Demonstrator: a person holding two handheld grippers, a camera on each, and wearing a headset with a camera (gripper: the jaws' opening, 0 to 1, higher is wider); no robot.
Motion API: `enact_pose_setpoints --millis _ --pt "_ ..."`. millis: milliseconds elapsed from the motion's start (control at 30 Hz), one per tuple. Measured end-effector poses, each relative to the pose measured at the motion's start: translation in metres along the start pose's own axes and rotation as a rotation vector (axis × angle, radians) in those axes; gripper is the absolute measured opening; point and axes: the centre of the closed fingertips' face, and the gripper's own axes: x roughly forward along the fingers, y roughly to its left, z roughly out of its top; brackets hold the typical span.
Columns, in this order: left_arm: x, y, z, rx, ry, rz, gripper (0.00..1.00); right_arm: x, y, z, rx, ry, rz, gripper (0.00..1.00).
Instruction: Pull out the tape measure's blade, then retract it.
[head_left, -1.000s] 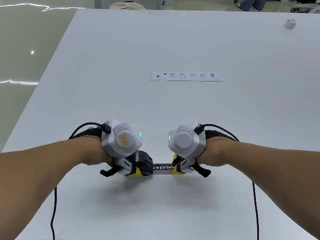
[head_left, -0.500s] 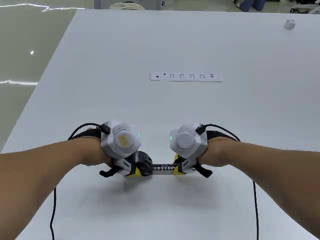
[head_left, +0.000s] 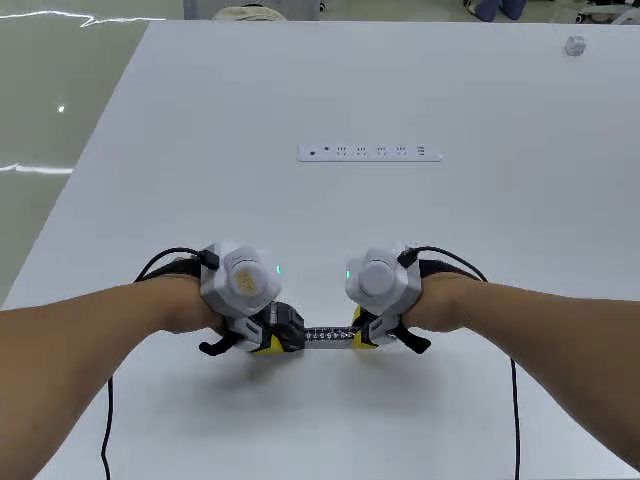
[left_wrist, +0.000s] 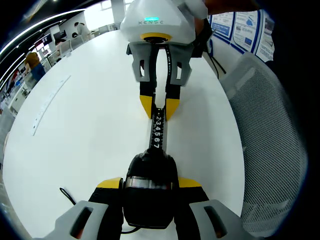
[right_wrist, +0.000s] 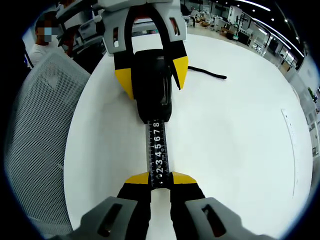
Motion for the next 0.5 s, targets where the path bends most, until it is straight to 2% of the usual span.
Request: enact_pose_setpoints --millis 500 --pt "-0.0001 0.0014 -0.0008 -0.008 -0.003 0.002 0.36 -0.0031 -0.001 -0.0064 0.001 0.006 -0.002 0.13"
